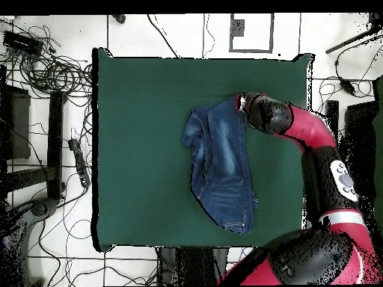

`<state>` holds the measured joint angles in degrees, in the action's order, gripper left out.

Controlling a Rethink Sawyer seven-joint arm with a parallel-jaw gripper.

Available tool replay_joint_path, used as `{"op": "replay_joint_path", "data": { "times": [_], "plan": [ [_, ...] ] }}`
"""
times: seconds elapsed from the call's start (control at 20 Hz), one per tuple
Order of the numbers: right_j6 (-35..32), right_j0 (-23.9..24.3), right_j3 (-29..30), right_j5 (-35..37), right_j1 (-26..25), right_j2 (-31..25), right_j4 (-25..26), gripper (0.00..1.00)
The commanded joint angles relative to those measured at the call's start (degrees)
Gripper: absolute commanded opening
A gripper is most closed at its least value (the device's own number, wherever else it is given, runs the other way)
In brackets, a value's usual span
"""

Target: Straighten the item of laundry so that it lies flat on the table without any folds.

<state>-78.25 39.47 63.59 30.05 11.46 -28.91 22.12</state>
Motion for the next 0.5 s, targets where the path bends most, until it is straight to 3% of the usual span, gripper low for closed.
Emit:
{"op": "replay_joint_path", "data": {
  "times": [0.05, 0.3, 0.5],
  "plan": [
    [4.57, 2.38, 10.02, -5.35, 0.43, -12.41, -0.86, 0.0],
    [5.06, 3.9, 11.41, -10.76, 0.97, -15.18, 3.03, 0.0],
    [10.09, 6.69, 12.14, -17.2, -0.29, -20.37, 9.24, 0.0]
  ]
}}
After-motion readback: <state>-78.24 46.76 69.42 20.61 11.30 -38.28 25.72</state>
